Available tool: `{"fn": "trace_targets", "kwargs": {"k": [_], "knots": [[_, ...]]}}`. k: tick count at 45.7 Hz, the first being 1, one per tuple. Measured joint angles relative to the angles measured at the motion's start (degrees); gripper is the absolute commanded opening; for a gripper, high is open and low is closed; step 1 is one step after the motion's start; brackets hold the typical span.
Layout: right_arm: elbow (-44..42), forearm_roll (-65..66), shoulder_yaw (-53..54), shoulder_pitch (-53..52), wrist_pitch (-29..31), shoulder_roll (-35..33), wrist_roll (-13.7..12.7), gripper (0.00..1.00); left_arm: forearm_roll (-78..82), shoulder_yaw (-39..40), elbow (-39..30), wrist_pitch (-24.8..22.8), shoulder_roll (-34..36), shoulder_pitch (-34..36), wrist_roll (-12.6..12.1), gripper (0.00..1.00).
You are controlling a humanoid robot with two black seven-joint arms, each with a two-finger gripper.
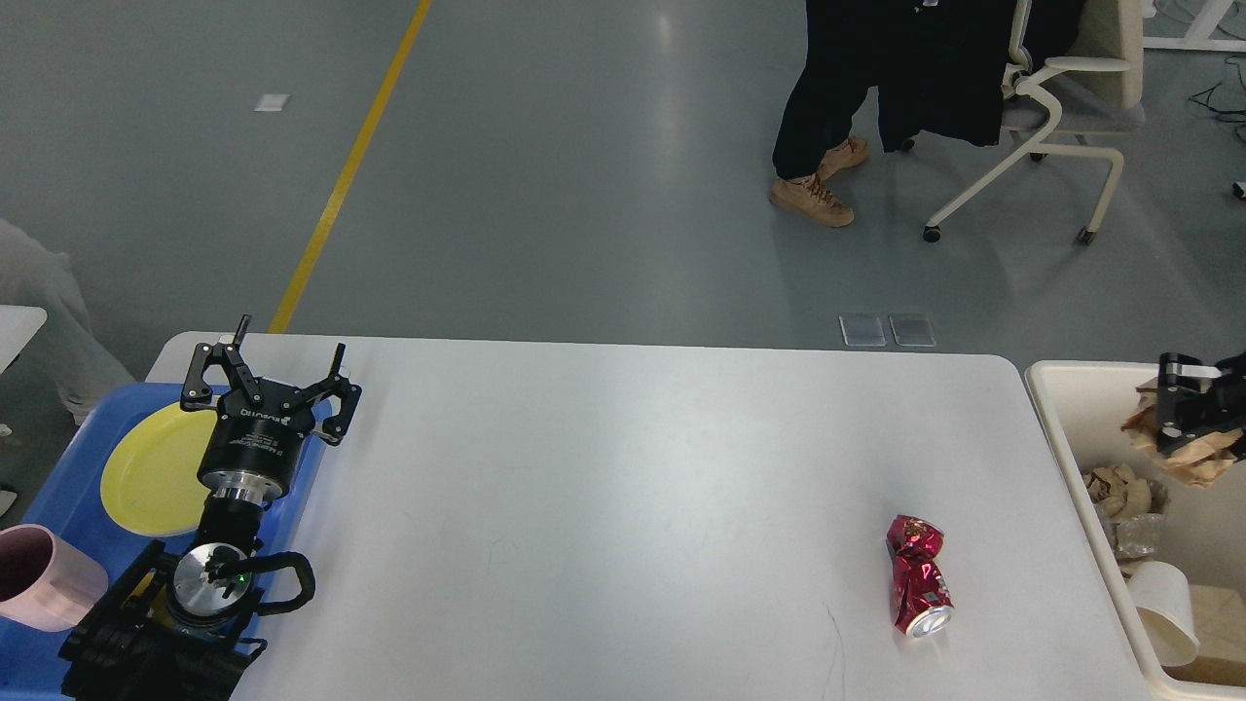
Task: Tidy desktop
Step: 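Carry the paper bag into the white bin with the right gripper, then release the paper bag inside the bin with the right gripper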
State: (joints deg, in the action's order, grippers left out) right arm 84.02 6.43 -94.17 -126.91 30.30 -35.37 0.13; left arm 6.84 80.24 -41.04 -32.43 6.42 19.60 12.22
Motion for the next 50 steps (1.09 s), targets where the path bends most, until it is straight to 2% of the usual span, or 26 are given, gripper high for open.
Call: {"fn": "trace_targets", "kwargs": {"k": [7, 16, 20, 27, 35, 40, 50], "knots": [[-16.4, 0.5, 3.5, 15.7, -2.9, -8.5, -0.2, 0.00, 0.0, 0.0, 0.0, 0.0, 0.0, 0.0, 0.0, 0.96], [-37.9, 0.2, 18.9, 46.5, -7.7, -9.6, -0.2, 0.00, 0.0, 0.0, 0.0, 0.0, 0.0, 0.0, 0.0, 0.96], [-46.7, -0.4, 26.6, 59.1, -9.9, -7.3, -0.4, 0.00, 0.0, 0.0, 0.0, 0.0, 0.0, 0.0, 0.0, 0.96], [-59.4, -0.5, 35.5, 74.4, -11.1, -2.4, -0.6, 0.00, 0.0, 0.0, 0.0, 0.0, 0.0, 0.0, 0.0, 0.96], [-78.1, -0.7, 38.4, 90.9, -13.8, 9.0, -1.1, 0.00, 0.0, 0.0, 0.0, 0.0, 0.0, 0.0, 0.0, 0.96], [-83.6, -0.7, 39.8, 96.4, -16.2, 13.0, -1.9, 0.00, 0.0, 0.0, 0.0, 0.0, 0.0, 0.0, 0.0, 0.96], [-84.7, -0.6, 40.7, 99.0, -20.6, 14.8, -2.8, 0.00, 0.0, 0.0, 0.0, 0.0, 0.0, 0.0, 0.0, 0.96]]}}
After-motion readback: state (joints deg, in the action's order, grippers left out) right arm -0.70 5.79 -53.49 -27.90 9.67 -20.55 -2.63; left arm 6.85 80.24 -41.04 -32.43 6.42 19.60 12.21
